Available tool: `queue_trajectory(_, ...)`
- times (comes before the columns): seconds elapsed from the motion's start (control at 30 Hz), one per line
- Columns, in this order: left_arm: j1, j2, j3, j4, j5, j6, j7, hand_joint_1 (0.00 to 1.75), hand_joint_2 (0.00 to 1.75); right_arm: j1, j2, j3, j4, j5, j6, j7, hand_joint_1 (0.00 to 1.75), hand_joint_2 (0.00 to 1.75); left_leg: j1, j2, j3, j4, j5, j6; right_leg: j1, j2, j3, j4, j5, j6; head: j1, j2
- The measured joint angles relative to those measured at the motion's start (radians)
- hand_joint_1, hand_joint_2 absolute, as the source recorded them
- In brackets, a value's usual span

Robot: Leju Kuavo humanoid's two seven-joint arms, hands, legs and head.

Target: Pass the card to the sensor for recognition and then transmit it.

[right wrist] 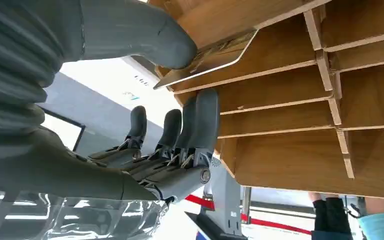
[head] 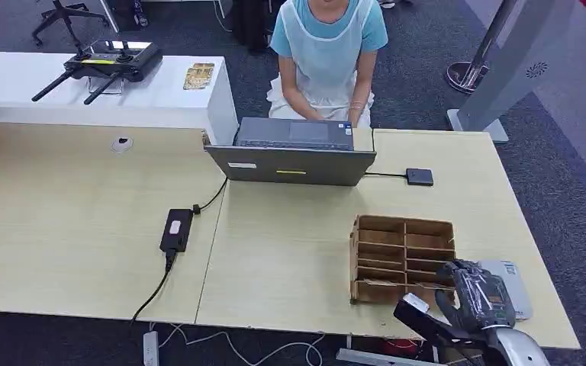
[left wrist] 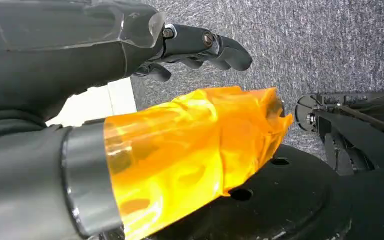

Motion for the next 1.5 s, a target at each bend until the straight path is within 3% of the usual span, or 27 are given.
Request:
queue_trajectory(0.13, 0.0, 0.0, 0.0, 0.0, 0.001, 0.0, 0.0, 0.0, 0.0, 0.0, 0.0, 0.0, 0.0, 0.0, 0.001, -0.003, 1.38, 1.75, 0.0, 0.0, 0.0, 0.0, 0.0, 0.0, 0.0, 0.0, 0.0, 0.0, 0.0, 0.0, 0.0, 0.0)
queue_trajectory(0.4, 0.0, 0.0, 0.0, 0.0, 0.001, 0.002, 0.0, 0.0, 0.0, 0.0, 0.0, 0.0, 0.0, 0.0, 0.0, -0.006, 1.54, 1.75, 0.0, 0.0, 0.0, 0.0, 0.0, 0.0, 0.0, 0.0, 0.0, 0.0, 0.0, 0.0, 0.0, 0.0)
queue_trajectory(0.43, 0.0, 0.0, 0.0, 0.0, 0.001, 0.002, 0.0, 0.0, 0.0, 0.0, 0.0, 0.0, 0.0, 0.0, 0.0, -0.006, 1.62, 1.75, 0.0, 0.0, 0.0, 0.0, 0.0, 0.0, 0.0, 0.0, 0.0, 0.0, 0.0, 0.0, 0.0, 0.0)
queue_trajectory(0.83, 0.0, 0.0, 0.0, 0.0, 0.0, 0.002, 0.0, 0.0, 0.0, -0.001, 0.0, -0.001, 0.0, -0.004, -0.013, -0.01, 1.69, 1.75, 0.0, 0.0, 0.0, 0.0, 0.0, 0.0, 0.0, 0.0, 0.0, 0.0, 0.0, 0.0, 0.0, 0.0)
queue_trajectory(1.1, 0.0, 0.0, -0.002, 0.0, 0.0, 0.004, 0.0, 0.0, 0.0, 0.0, 0.005, -0.021, 0.0, -0.027, -0.069, -0.066, 1.75, 1.75, 0.0, 0.0, 0.0, 0.0, 0.0, 0.0, 0.0, 0.0, 0.0, 0.0, 0.0, 0.0, 0.0, 0.0)
queue_trajectory(1.33, 0.0, 0.0, -0.003, 0.0, 0.0, 0.006, 0.0, 0.0, 0.0, 0.0, 0.013, -0.03, -0.001, -0.03, -0.076, -0.074, 1.75, 1.75, 0.0, 0.0, 0.0, 0.0, 0.0, 0.0, 0.0, 0.0, 0.0, 0.0, 0.0, 0.0, 0.0, 0.0)
queue_trajectory(1.5, 0.0, 0.0, -0.011, 0.0, 0.001, 0.008, -0.002, 0.0, 0.0, 0.001, 0.014, -0.047, -0.008, -0.047, -0.122, -0.14, 1.75, 1.75, 0.0, 0.0, 0.0, 0.0, 0.0, 0.0, 0.0, 0.0, 0.0, 0.0, 0.0, 0.0, 0.0, 0.0)
